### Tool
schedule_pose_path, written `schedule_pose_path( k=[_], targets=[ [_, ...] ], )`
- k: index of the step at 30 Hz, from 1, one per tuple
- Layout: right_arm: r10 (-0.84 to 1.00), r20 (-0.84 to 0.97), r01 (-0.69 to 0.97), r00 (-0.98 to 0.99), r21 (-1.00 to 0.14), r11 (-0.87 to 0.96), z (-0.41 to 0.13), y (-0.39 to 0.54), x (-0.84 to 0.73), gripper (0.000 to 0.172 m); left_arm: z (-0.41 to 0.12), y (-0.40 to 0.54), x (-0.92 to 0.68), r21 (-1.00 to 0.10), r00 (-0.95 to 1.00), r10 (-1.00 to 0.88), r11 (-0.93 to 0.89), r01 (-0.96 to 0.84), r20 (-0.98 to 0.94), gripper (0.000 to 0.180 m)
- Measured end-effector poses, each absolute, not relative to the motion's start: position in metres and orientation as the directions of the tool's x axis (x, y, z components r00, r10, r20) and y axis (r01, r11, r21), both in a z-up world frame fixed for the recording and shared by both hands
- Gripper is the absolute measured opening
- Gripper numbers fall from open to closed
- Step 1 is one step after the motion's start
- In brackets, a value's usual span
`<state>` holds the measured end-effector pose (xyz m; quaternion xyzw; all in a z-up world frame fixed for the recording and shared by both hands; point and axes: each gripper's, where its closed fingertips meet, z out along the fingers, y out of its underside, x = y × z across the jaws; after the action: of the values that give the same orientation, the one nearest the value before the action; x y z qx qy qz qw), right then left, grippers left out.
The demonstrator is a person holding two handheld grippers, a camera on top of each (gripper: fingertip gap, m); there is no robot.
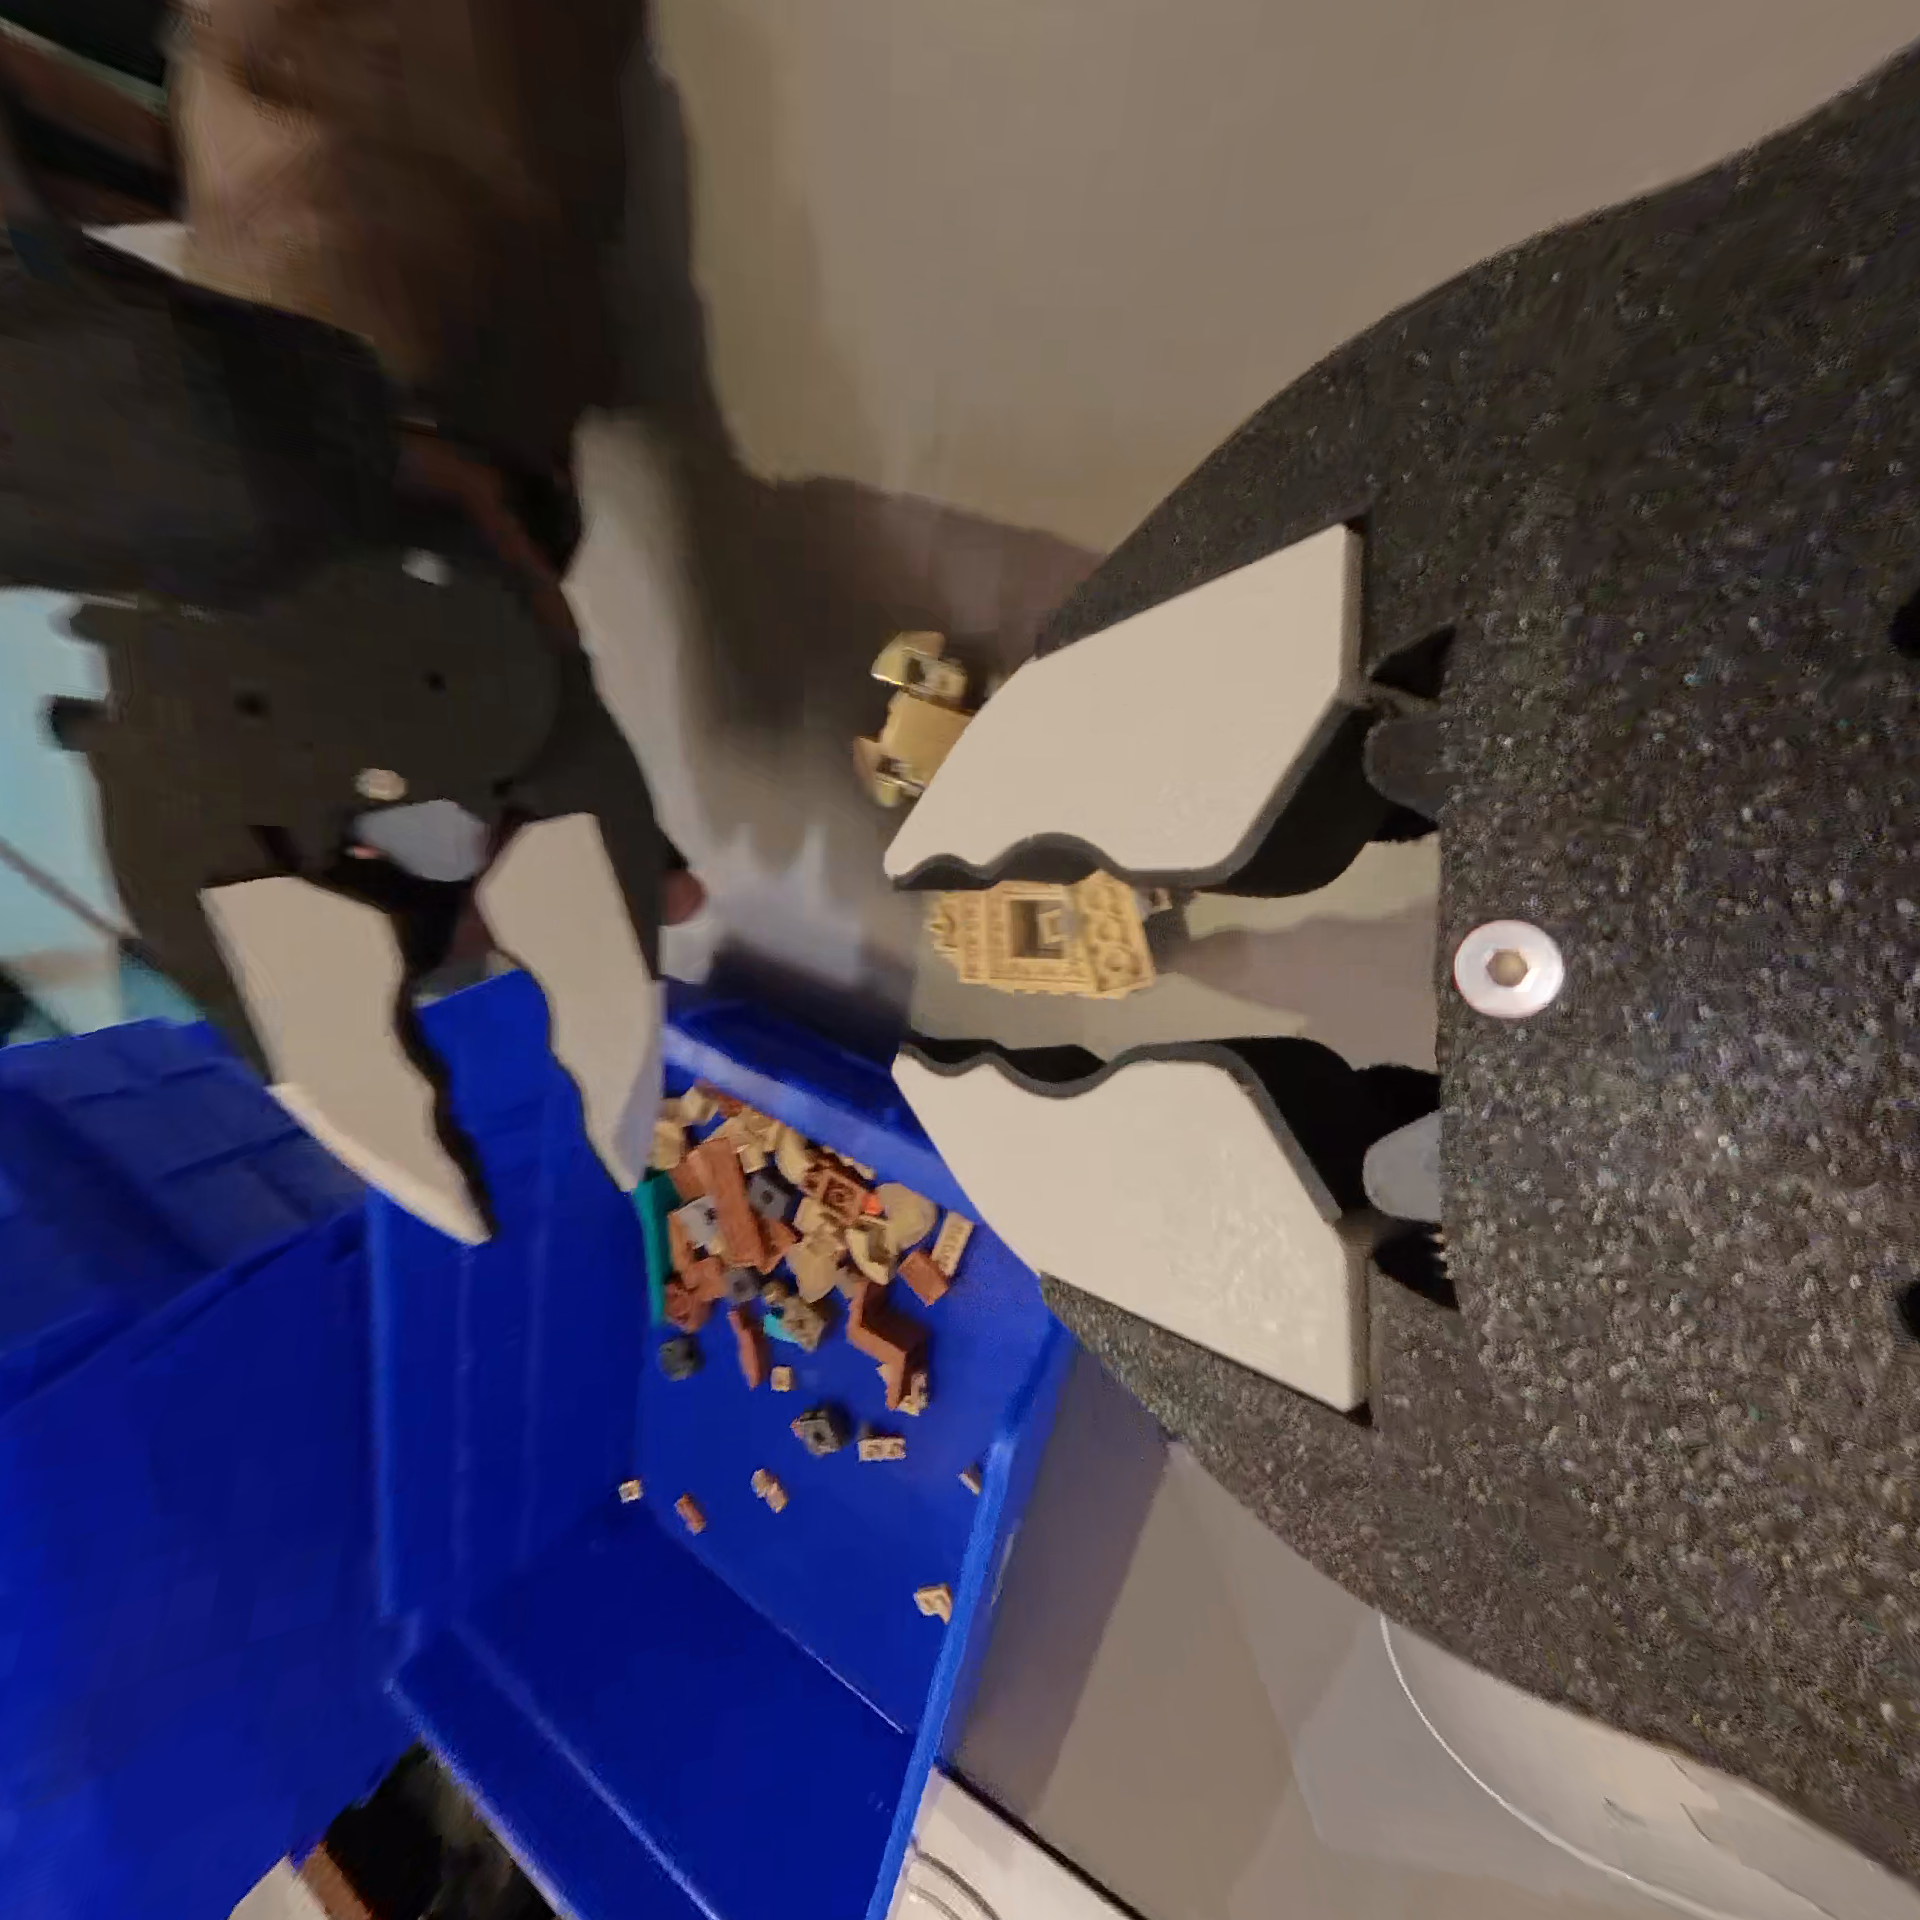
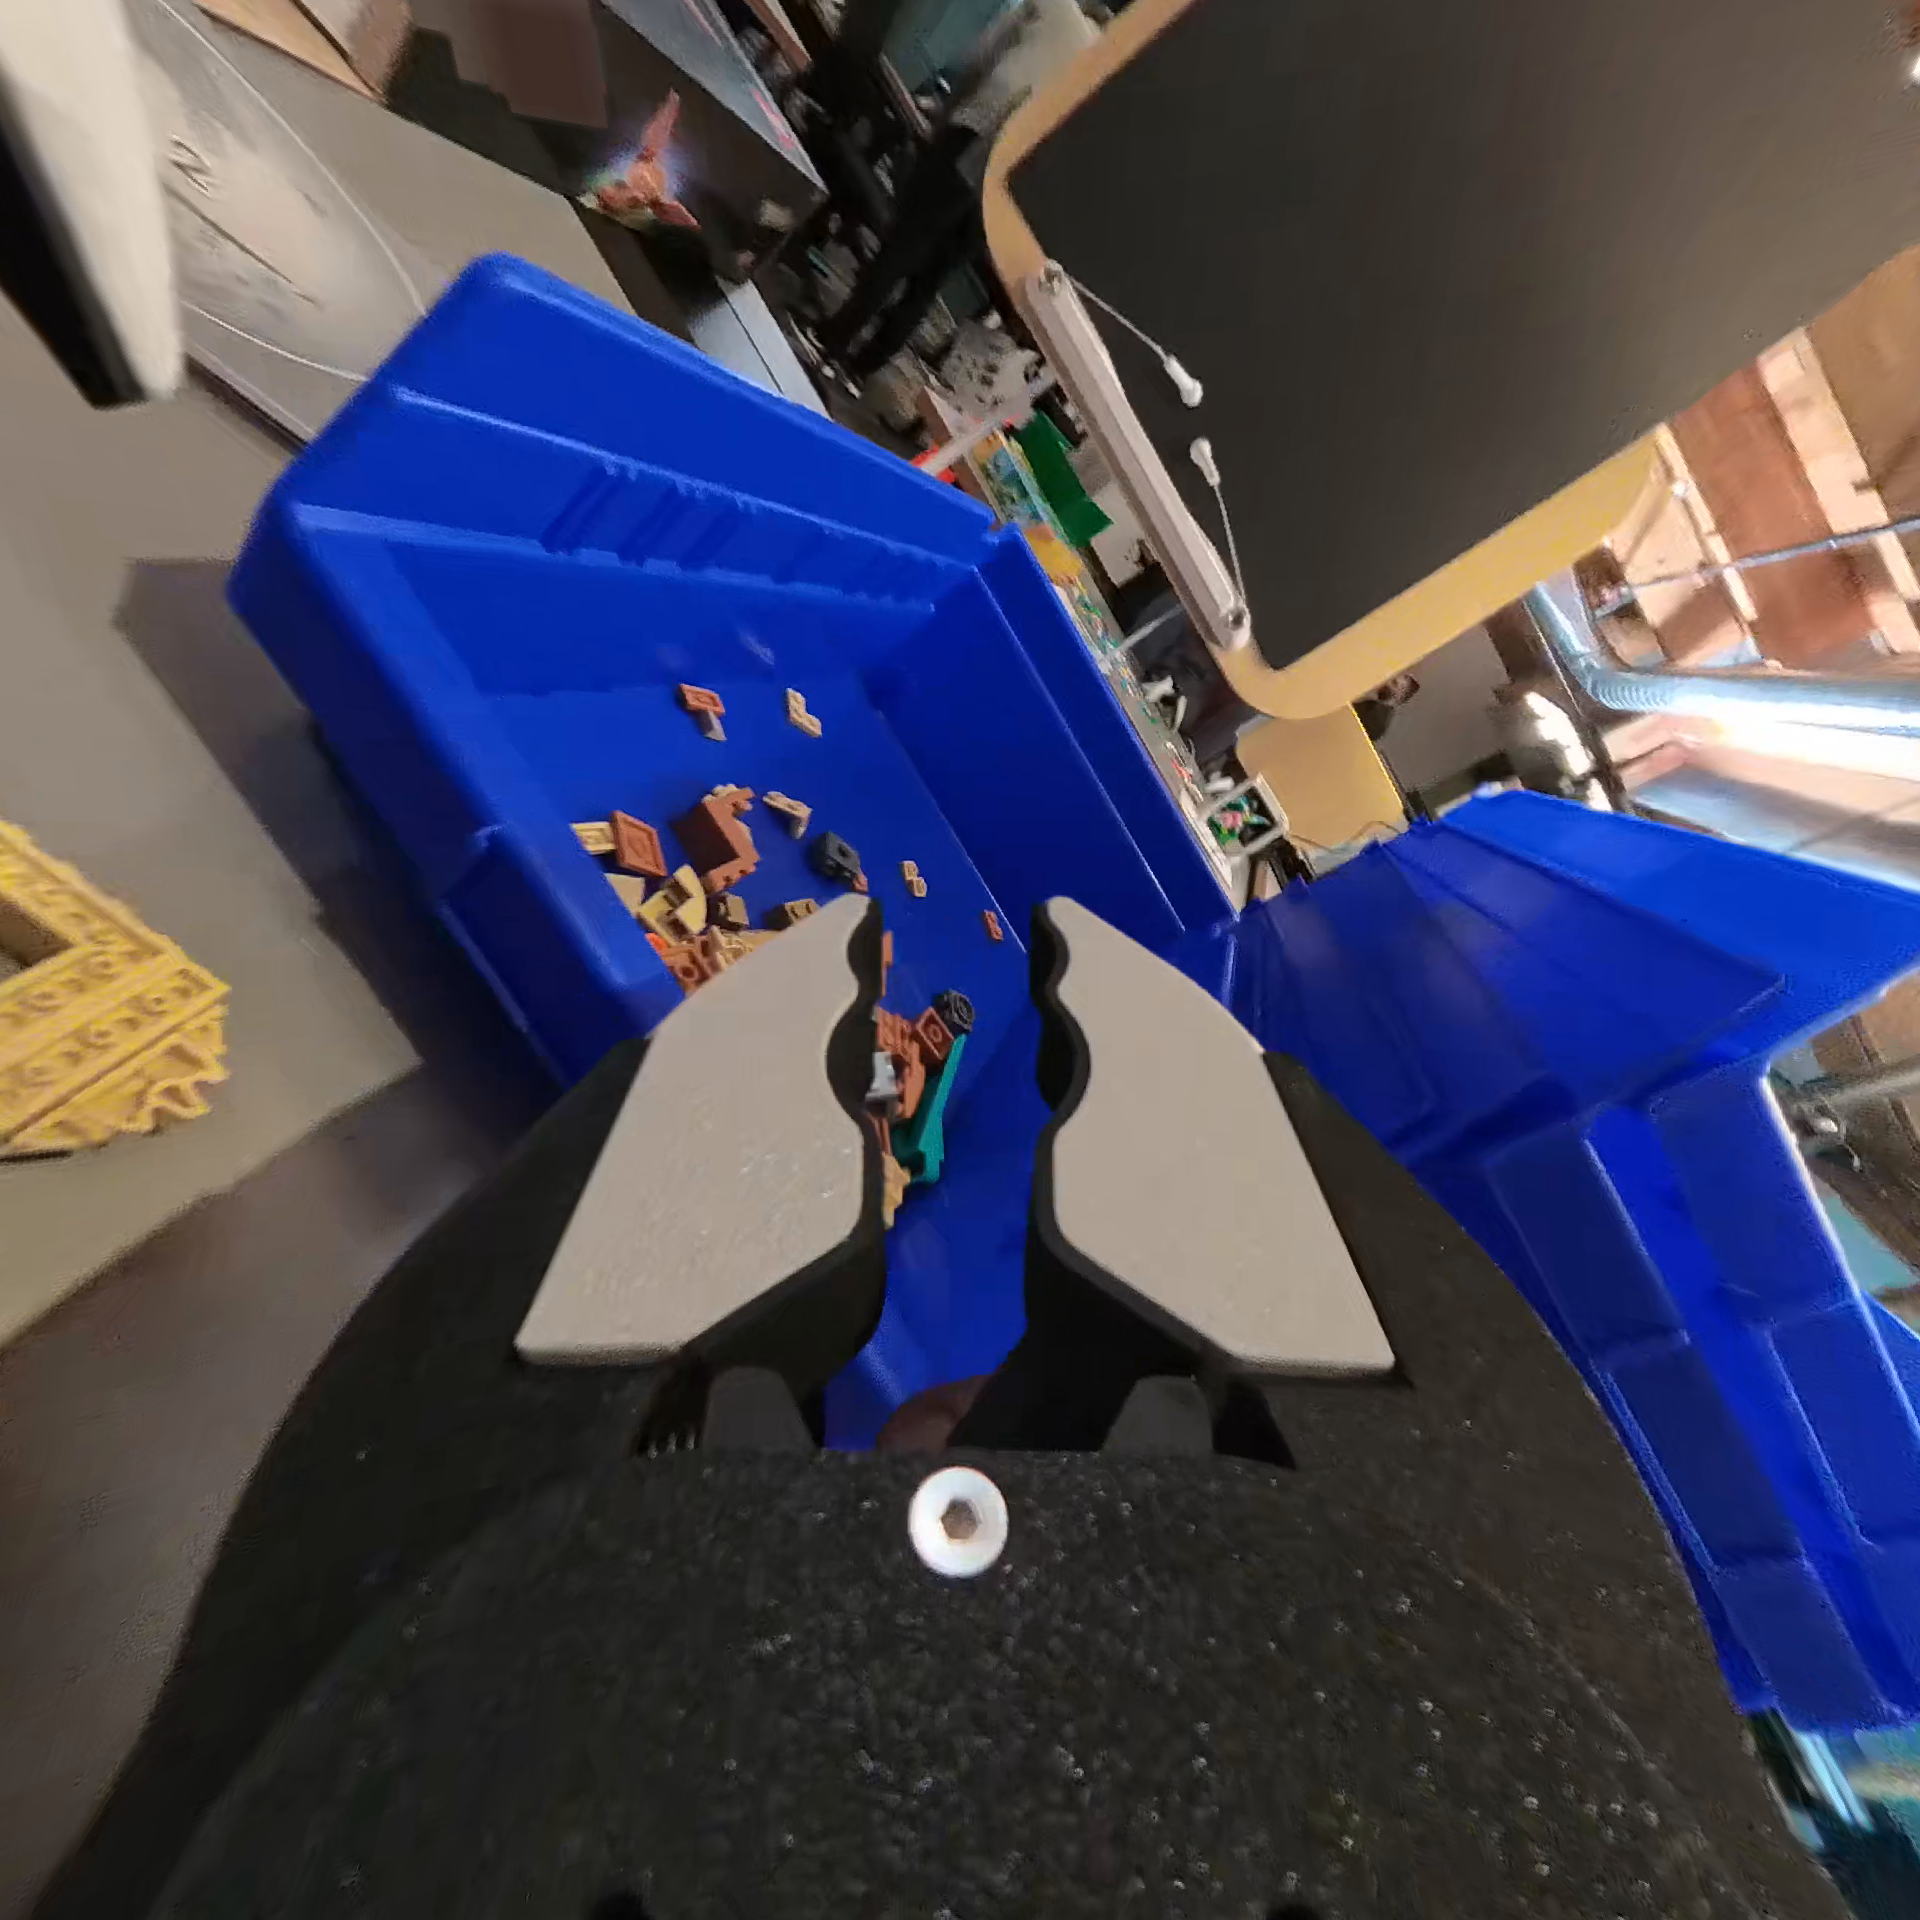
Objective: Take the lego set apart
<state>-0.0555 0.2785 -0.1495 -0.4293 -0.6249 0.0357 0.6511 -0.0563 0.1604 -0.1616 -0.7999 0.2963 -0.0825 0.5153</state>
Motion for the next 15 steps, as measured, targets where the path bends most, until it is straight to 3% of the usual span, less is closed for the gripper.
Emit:
schedule_pose_path(
  k=[4,15],
  targets=[
    [0.599,0.792,0.452,0.12,-0.581,0.677,-0.152,0.264,-0.052,0.027,-0.184,0.151,-0.073,-0.751,0.736,-0.591,-0.309,-0.584,-0.329,0.034],
    [0.546,0.837,0.415,-0.032,-0.485,0.77,-0.169,0.234,-0.056,0.026,-0.228,0.145,-0.064,-0.56,0.536,-0.711,-0.239,-0.793,-0.456,0.045]
  ],
)
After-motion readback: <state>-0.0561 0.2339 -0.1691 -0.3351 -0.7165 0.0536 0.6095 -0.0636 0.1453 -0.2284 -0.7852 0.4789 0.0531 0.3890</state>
